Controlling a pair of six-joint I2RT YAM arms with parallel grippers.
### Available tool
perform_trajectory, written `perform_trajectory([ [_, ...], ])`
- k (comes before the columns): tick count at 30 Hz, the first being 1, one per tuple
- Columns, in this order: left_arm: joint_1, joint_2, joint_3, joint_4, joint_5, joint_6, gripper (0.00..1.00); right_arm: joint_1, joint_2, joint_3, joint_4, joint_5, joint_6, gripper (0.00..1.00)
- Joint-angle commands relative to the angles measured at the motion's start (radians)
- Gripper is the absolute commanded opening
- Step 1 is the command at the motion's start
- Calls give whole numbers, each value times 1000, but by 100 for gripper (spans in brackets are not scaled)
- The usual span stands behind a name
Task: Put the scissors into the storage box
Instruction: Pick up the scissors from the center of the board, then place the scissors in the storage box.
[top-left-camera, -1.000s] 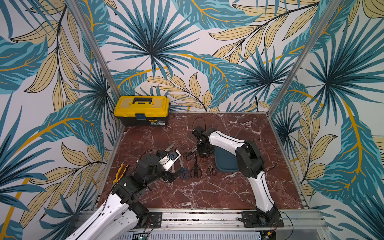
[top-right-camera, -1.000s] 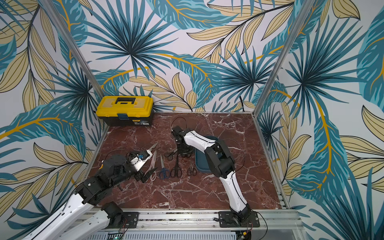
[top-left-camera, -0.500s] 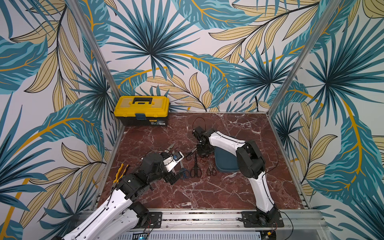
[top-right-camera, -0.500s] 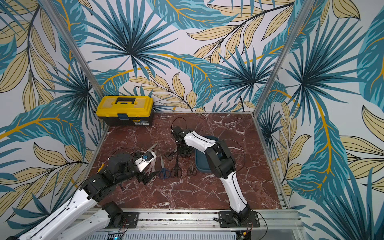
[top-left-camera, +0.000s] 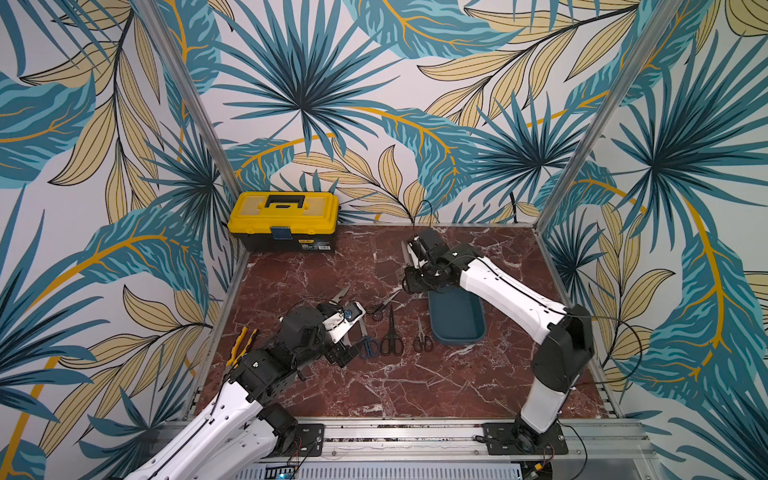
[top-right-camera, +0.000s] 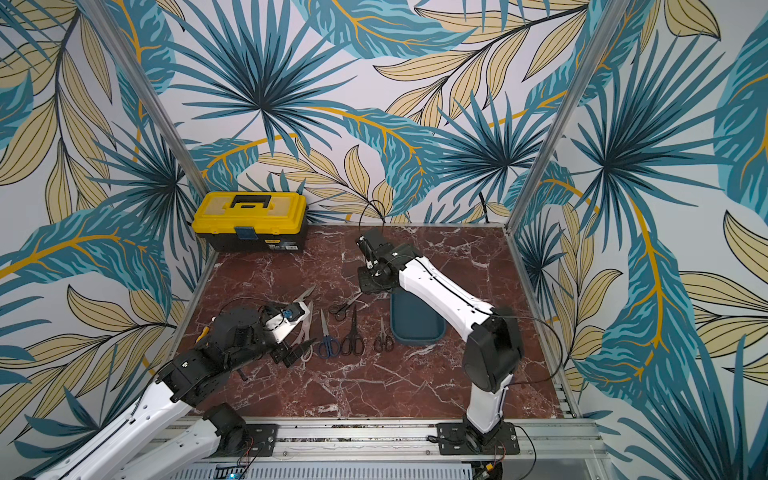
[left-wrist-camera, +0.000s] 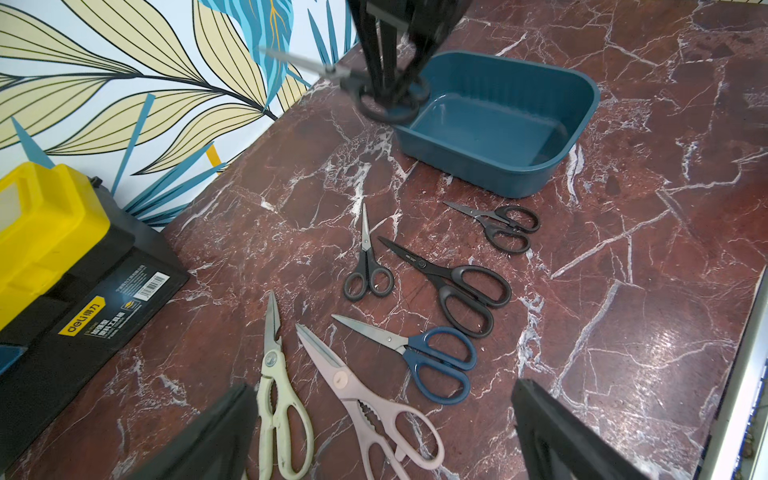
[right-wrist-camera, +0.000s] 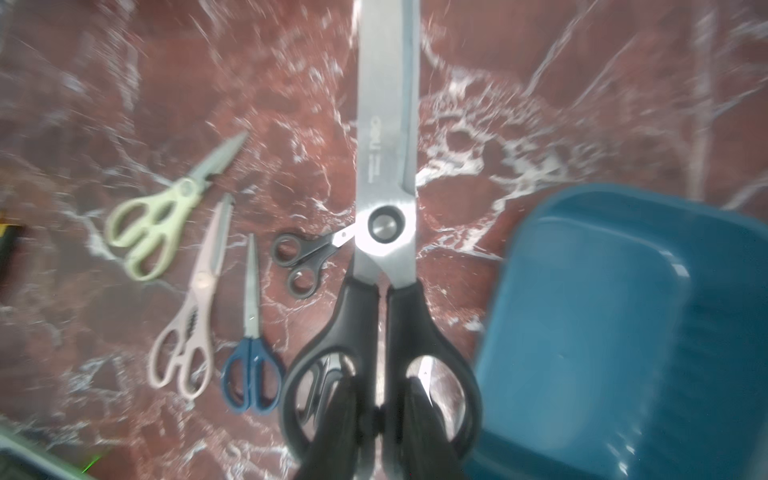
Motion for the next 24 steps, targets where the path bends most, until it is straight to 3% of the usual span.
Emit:
perform_trajectory([
  [1, 4, 5, -10, 20, 39, 15, 100, -38, -75, -125, -35, 56, 20, 11],
  [10, 7, -121, -85, 94, 15, 76, 100, -148, -152, -391, -39, -12, -5, 11],
  [16, 7, -159, -100, 107, 12, 86, 100, -151, -72, -412, -4, 7, -24, 12],
  [24, 7, -105, -78, 76, 35, 92, 100, -173, 36, -442, 60, 20, -12, 12],
])
